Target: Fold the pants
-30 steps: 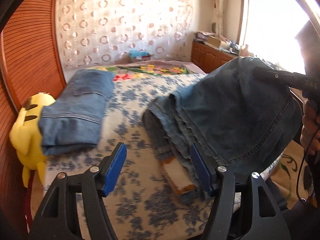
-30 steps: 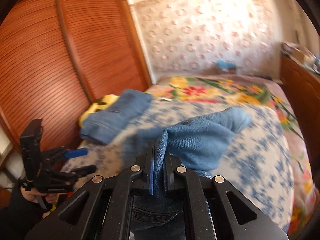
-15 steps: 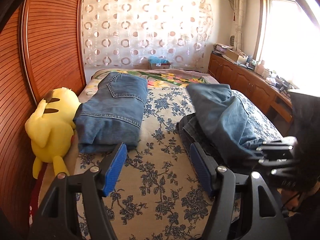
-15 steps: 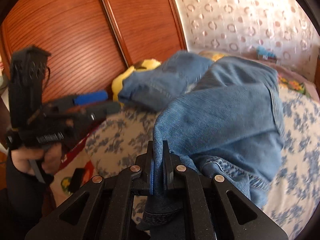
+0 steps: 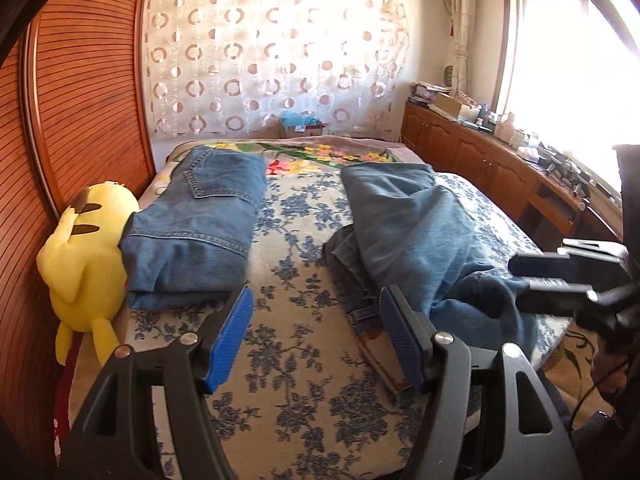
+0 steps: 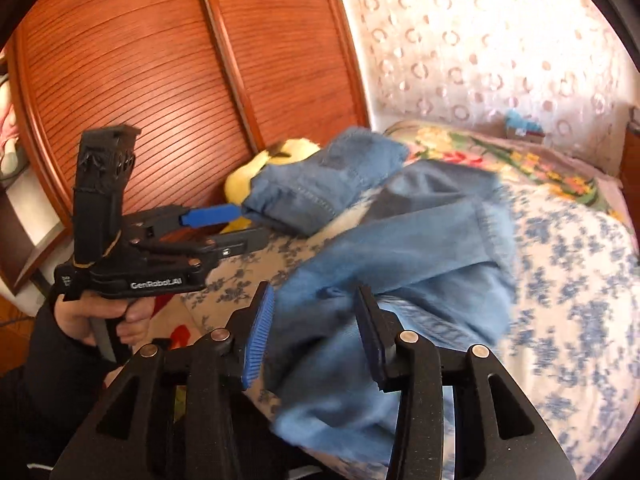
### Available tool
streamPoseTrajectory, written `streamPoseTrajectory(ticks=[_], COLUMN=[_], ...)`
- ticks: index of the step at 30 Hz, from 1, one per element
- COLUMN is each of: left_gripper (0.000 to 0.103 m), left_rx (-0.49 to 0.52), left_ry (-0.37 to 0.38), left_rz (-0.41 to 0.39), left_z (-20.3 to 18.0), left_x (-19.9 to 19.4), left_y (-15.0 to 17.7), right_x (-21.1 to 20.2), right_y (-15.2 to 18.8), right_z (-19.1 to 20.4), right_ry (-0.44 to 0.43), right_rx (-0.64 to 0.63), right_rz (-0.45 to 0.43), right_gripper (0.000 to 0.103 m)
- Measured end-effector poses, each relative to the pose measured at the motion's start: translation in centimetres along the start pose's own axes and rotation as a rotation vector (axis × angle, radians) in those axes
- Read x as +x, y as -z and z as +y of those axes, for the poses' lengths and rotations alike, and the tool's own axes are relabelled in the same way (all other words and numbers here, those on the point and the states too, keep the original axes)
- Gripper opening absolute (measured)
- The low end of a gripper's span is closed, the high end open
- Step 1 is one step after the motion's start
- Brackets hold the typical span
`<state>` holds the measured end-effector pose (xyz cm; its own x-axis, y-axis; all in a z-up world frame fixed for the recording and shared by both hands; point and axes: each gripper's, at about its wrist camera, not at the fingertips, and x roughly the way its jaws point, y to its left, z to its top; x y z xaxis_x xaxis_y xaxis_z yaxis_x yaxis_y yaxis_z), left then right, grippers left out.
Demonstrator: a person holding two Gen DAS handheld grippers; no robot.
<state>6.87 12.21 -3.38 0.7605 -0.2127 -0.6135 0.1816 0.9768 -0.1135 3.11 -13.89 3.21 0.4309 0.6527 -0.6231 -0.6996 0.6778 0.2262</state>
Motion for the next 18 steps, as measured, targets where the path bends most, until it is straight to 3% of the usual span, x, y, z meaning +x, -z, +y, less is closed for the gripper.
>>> streamPoseTrajectory(ticks=[7, 12, 18], left_gripper=[0.066, 0.066, 0.066], left_rx=[0.027, 0.062, 0.069], left_ry=[0.081, 0.109, 0.087], left_rz=[0.003, 0.037, 0.089], left_z=[-3.2, -5.5, -5.7], left_x=[-0.2, 0.7, 2.1], left_y=[0.2, 1.1, 2.6], right_x=[-1.0, 0.6, 1.6], right_y=[1.7, 3.7, 6.5], right_z=[-4.2, -5.4, -5.5], right_ry=[0.185, 0.171, 0.147], right_rx=[0.005, 0.027, 0.029], right_rz=[0.001, 0.070, 0.147], right_gripper=[0.041, 0.041, 0.040])
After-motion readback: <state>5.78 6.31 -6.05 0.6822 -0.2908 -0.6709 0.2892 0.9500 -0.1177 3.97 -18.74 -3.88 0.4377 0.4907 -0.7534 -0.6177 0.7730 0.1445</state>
